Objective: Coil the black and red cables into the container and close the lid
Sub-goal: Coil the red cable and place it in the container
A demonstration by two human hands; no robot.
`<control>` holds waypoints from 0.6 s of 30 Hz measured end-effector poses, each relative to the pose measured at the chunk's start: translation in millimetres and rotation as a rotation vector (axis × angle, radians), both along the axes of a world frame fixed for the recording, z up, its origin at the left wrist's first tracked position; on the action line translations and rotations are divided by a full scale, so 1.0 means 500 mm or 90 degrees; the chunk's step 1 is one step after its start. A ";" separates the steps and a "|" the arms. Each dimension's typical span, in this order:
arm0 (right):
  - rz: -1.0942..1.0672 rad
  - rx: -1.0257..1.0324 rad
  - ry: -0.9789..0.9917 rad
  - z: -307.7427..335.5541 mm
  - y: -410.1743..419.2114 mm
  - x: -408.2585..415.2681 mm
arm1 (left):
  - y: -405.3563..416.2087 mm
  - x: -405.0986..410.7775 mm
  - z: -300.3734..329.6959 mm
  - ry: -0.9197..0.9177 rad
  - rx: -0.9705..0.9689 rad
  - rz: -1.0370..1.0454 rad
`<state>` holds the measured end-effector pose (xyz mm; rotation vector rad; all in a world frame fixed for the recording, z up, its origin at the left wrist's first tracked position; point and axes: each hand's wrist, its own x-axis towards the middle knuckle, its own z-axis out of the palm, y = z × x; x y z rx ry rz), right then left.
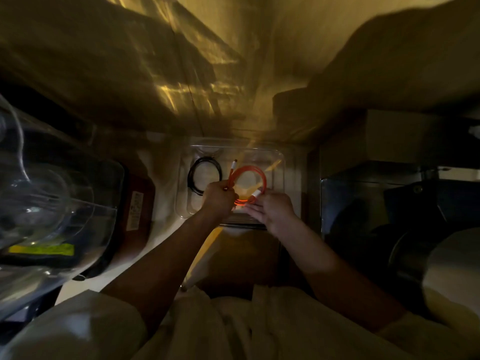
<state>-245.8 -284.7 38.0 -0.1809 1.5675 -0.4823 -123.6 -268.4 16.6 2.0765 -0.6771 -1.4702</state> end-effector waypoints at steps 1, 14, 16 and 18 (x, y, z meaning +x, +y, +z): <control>-0.005 0.006 0.002 -0.004 -0.006 0.003 | -0.006 0.000 -0.004 0.004 0.004 0.003; 0.071 -0.048 0.157 -0.044 -0.037 0.029 | -0.043 -0.006 -0.042 -0.121 0.018 -0.077; 0.084 -0.059 0.161 -0.048 -0.041 0.029 | -0.043 -0.010 -0.042 -0.127 0.018 -0.063; 0.090 -0.062 0.172 -0.050 -0.045 0.030 | -0.046 -0.012 -0.042 -0.121 0.013 -0.053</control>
